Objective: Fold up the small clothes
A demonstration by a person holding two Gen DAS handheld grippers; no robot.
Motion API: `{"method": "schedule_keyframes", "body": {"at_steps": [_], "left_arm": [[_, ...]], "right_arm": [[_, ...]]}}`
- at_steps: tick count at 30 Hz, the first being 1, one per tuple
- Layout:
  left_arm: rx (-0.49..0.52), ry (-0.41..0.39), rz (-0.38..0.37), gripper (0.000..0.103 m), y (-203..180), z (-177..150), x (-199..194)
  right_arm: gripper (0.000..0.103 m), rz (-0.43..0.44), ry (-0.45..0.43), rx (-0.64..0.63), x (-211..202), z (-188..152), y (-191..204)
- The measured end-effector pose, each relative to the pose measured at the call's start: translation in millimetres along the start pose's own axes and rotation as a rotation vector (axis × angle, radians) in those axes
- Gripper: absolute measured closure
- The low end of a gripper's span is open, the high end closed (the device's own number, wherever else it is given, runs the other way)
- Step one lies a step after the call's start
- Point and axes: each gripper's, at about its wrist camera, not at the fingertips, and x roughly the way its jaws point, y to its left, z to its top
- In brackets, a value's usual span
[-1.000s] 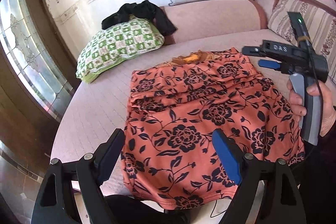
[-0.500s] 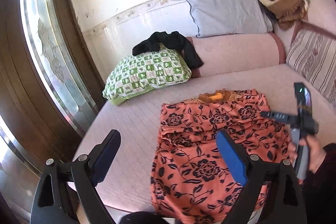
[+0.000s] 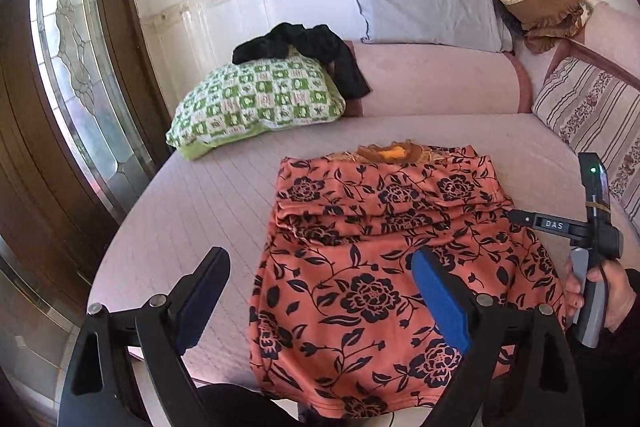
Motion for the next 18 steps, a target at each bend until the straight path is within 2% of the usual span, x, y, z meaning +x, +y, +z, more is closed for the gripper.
{"method": "schedule_keyframes", "body": {"at_steps": [8,18], "left_arm": [[-0.011,0.029,-0.016,0.011,-5.3,-6.4,15.8],[0.017,0.14,0.003,0.011,-25.7,-25.4,63.9]], "right_arm": [[0.022,-0.029,-0.001,0.005,-12.8,-5.9,-17.4],[0.022,0.027,-0.006,0.017,-33.5,-14.3,-30.1]]}}
